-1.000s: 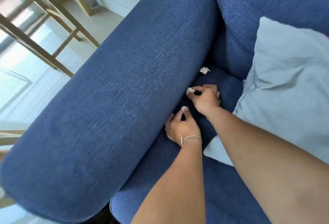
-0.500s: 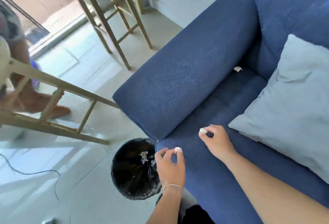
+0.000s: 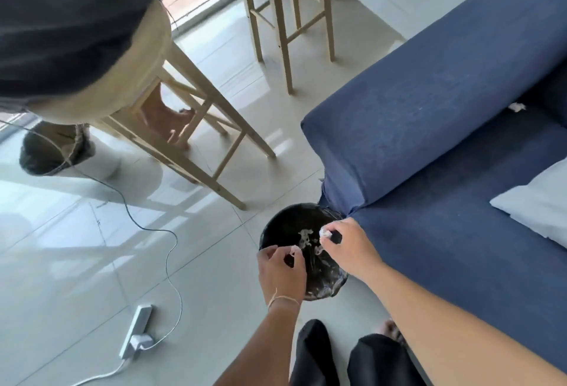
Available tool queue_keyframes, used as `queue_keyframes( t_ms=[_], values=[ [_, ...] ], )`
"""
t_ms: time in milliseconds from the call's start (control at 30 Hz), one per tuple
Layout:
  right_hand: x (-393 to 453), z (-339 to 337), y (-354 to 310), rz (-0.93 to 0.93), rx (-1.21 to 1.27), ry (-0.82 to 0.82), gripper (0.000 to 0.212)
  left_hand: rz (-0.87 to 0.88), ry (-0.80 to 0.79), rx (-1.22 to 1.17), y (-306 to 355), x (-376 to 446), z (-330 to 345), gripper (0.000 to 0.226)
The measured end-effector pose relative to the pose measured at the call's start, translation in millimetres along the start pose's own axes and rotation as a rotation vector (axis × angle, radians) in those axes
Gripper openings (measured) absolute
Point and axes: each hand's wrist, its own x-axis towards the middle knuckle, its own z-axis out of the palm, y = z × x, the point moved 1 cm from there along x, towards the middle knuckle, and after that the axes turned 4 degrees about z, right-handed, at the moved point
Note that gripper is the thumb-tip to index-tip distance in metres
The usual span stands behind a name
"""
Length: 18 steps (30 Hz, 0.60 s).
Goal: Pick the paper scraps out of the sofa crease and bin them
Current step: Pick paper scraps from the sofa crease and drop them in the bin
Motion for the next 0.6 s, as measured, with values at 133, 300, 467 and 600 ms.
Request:
queue_keyframes(
  t_ms=[133, 300, 467, 600],
  values=[
    [0, 20, -4, -0.004, -0.084, -0.004, 0.025, 0.014, -0.002, 0.005, -11, 10, -5, 0.015],
    [-2, 29, 3, 0.036, -0.136, 0.049, 0.04, 0.054, -0.026, 0.016, -18, 12, -12, 0.026],
    [-10, 31, 12, 0.141, -0.187, 0.179, 0.049, 0.077, -0.049, 0.082, -23, 13, -18, 0.036],
    [-17, 25, 19, 0.163, -0.146, 0.213, 0.048, 0.105, -0.06, 0.082, -23, 9, -16, 0.043]
  ],
)
